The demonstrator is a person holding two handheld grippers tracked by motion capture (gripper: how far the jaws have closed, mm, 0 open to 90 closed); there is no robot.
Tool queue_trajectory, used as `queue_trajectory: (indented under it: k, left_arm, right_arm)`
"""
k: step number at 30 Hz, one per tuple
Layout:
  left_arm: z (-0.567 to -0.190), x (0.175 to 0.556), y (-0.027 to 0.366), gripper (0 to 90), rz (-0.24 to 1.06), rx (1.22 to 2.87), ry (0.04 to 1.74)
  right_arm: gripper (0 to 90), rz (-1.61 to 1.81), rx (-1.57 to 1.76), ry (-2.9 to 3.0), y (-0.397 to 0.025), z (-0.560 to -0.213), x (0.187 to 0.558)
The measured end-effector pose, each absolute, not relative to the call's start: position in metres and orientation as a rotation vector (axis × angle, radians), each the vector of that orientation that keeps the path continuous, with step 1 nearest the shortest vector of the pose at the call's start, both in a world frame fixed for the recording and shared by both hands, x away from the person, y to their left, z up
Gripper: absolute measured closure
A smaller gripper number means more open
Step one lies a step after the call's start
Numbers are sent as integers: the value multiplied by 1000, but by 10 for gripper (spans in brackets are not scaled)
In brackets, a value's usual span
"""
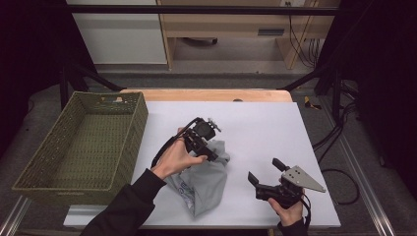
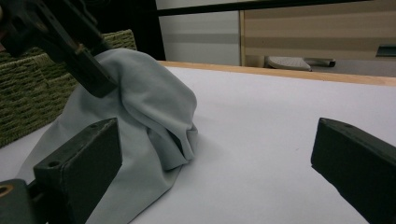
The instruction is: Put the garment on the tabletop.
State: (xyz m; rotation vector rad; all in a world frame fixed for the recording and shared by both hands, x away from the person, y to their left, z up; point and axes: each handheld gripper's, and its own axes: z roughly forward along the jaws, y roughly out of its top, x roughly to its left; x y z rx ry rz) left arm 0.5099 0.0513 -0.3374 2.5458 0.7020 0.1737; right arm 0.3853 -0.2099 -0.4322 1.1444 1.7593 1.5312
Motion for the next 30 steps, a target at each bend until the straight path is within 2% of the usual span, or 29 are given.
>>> queue_trajectory:
  k: [4, 11, 18, 30]
  left_arm:
    - [-325, 507, 57, 238, 188, 2466, 691]
    - [-311, 498, 72, 89, 249, 2330, 680]
    - [-313, 485, 98, 61, 252, 2162, 703]
    - [-339, 460, 153, 77, 315, 1918, 710]
  right_arm:
    - [20, 1525, 1145, 1763, -210, -432, 386]
    - [20, 1527, 1149, 1753, -211, -432, 386]
    - [19, 1527, 1156, 1756, -211, -431, 385]
    - [16, 1531, 1149, 1754, -213, -431, 386]
